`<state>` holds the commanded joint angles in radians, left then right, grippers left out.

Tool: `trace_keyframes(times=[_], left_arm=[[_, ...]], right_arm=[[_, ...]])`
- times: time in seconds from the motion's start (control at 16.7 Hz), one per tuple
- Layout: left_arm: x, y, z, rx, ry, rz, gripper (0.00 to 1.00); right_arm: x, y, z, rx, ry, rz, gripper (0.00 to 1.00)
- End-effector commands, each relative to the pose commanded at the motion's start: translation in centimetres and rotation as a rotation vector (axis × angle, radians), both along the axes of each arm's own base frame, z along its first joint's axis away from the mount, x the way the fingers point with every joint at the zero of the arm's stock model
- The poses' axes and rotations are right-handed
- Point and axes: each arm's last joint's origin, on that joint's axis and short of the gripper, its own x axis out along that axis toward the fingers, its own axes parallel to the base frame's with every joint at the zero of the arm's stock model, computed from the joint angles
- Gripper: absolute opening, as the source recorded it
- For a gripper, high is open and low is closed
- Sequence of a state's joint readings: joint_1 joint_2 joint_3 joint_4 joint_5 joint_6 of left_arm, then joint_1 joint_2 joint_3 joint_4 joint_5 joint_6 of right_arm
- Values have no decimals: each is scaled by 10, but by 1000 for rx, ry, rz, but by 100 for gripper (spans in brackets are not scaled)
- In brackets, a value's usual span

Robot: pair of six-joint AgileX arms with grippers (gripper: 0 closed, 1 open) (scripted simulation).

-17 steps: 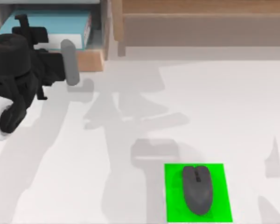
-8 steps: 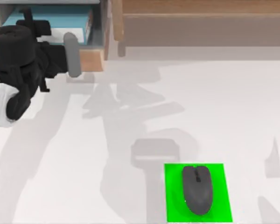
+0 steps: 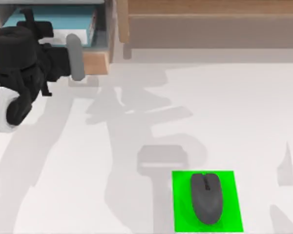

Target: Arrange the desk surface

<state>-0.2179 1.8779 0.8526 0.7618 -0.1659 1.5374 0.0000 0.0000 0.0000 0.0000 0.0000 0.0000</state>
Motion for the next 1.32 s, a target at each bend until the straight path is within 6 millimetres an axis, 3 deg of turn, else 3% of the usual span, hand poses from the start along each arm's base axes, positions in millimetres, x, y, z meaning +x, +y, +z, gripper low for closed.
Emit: trace_keyframes(times=[0.42,1.02,1.32], left_arm=[[0,0,0,0,0,0,98],[-1,-1,0,0,0,-1,100],[-22,0,1,-1,0,0,100]], right_arm=[[0,0,0,0,0,0,100],[0,0,0,0,0,0,100],[0,0,0,0,0,0,100]])
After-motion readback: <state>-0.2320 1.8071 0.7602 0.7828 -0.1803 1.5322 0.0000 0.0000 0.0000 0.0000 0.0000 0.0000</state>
